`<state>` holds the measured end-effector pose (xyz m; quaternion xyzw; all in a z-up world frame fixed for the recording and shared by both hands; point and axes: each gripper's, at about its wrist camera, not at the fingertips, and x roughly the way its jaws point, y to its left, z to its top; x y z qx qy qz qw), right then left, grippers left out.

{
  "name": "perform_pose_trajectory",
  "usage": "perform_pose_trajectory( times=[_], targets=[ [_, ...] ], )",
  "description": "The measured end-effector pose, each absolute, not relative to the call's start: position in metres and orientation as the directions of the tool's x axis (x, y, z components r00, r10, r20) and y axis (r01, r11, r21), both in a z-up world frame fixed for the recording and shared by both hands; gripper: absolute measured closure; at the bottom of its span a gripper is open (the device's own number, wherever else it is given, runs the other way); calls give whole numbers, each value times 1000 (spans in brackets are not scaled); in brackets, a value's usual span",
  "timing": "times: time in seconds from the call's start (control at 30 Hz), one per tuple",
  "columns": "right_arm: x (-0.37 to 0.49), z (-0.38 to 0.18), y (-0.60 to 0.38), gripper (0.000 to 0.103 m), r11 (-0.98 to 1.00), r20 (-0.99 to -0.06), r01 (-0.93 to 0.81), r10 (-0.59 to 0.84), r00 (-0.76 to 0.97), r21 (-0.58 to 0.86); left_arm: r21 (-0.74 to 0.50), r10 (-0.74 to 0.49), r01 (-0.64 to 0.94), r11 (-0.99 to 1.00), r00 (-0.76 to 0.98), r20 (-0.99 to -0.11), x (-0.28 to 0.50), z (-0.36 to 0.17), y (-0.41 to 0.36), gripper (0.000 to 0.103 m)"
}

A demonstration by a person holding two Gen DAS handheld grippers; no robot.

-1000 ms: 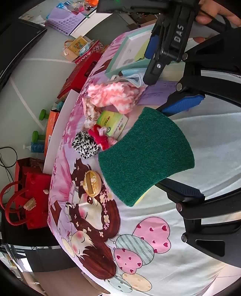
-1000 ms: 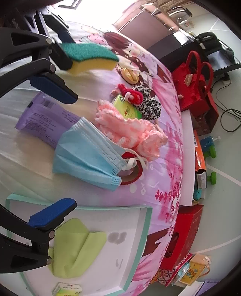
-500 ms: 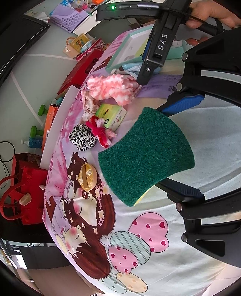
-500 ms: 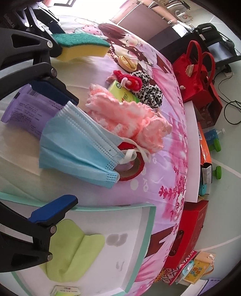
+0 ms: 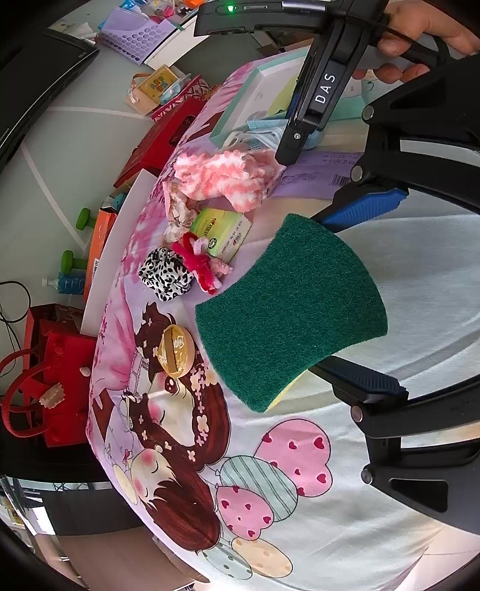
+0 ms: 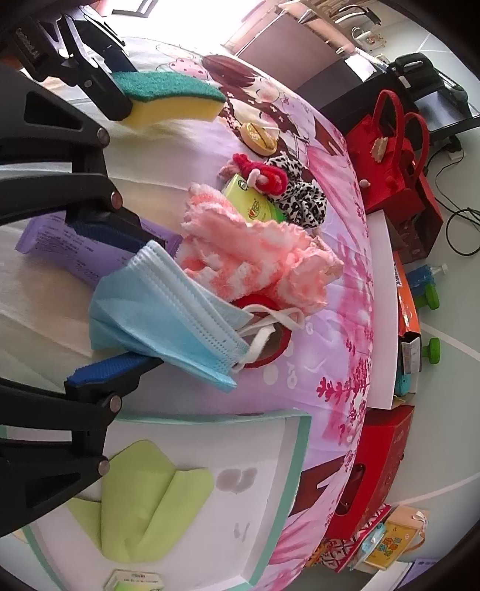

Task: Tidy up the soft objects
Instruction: 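Lift the sponge with the left tool while the right tool grasps the blue mask, then carry the mask and sponge over the tray and release both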

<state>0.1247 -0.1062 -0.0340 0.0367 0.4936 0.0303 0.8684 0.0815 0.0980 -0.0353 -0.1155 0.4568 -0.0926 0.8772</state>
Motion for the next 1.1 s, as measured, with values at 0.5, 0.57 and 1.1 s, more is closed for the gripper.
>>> perform_pose_trajectory(
  times=[0.5,0.57,1.1],
  targets=[
    [101,-3,-119,72,992,-820,-32,118,560,120,-259,-253,76,963,585,-771,70,-11,87,33],
    [96,4,-121,72,992,-810,-38,121,574,121,-256,-253,81,963,592,-765,67,-6,85,33],
    [70,37,-178,72,994,-780,31,63,623,105,-205,-292,209,956,635,-716,55,48,34,33]
  ],
)
